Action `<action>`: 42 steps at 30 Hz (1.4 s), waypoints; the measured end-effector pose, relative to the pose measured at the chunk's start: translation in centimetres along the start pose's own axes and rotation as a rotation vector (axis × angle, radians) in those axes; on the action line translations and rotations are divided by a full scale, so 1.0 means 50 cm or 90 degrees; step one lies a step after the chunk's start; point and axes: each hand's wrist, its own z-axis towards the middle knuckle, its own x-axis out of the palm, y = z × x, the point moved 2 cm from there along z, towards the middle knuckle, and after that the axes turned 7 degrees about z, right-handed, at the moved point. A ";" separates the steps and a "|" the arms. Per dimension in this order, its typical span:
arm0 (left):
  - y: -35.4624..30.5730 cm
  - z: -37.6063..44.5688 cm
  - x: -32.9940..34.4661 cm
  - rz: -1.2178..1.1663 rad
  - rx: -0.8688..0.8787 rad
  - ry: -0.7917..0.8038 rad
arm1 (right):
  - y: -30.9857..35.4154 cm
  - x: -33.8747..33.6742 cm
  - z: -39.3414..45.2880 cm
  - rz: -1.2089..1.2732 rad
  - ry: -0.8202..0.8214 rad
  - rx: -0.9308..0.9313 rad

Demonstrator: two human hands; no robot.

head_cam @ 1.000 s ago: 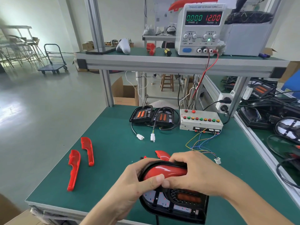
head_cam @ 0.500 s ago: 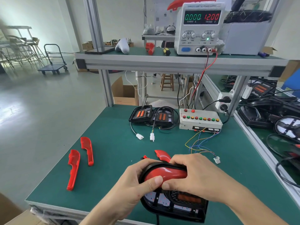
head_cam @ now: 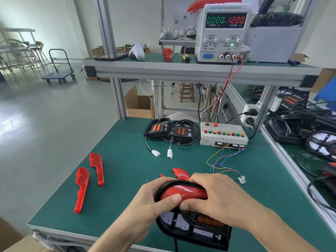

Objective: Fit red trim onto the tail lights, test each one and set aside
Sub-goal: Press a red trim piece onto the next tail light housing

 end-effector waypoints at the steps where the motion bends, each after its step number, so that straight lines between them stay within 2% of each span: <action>1: 0.001 0.001 0.000 -0.006 -0.008 0.001 | -0.002 -0.002 0.001 0.024 0.005 0.015; 6: 0.005 0.004 0.001 -0.006 -0.027 -0.011 | -0.003 -0.008 0.001 0.103 0.042 0.040; 10: 0.006 0.004 -0.004 -0.112 -0.060 0.012 | -0.004 -0.009 0.008 0.157 0.006 0.042; 13: 0.002 0.007 -0.008 -0.119 -0.070 -0.007 | -0.005 -0.005 0.013 0.240 0.002 0.067; 20: 0.001 0.018 0.001 -0.127 -0.099 -0.033 | -0.003 -0.001 0.016 0.209 0.034 0.047; 28: -0.006 0.030 0.004 -0.087 -0.093 -0.015 | -0.021 0.012 0.010 0.216 -0.044 0.056; 34: -0.018 0.032 0.000 -0.100 -0.113 0.063 | -0.028 0.008 0.011 0.280 -0.018 0.078; 37: -0.013 0.031 0.003 -0.050 -0.090 0.020 | -0.026 0.012 0.007 0.260 -0.035 0.093; 42: -0.015 0.041 0.000 -0.037 -0.077 0.018 | -0.021 0.022 0.005 0.229 -0.101 0.113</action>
